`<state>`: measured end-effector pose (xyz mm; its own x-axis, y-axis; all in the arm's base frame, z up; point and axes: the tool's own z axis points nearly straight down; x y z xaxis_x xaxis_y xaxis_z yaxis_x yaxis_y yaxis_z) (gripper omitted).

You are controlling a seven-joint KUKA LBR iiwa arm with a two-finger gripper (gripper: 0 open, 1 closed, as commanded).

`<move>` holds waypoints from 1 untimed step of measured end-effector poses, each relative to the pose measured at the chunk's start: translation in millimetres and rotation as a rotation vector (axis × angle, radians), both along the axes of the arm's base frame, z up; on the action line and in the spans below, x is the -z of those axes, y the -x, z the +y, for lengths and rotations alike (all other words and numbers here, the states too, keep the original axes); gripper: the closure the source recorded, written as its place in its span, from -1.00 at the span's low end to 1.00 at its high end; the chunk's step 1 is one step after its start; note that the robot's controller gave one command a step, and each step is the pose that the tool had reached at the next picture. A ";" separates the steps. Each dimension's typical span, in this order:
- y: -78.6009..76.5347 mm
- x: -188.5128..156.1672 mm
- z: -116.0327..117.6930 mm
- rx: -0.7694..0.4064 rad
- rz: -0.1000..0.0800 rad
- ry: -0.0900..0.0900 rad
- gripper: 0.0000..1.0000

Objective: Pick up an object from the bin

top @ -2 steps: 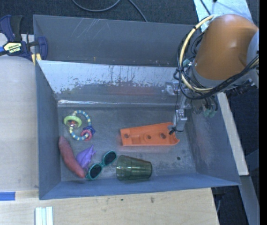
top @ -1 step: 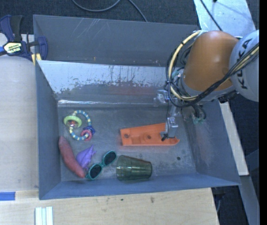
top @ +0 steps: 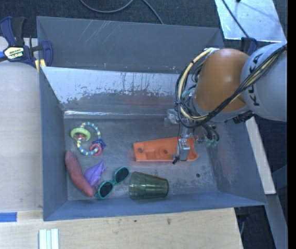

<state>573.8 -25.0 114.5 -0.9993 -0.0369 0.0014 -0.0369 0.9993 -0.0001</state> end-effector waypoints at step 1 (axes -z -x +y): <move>-2.1 1.4 -2.8 0.049 -0.008 0.000 -1.00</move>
Offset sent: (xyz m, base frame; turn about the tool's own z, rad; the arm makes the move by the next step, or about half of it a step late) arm -0.0054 0.0221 -0.0445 0.1712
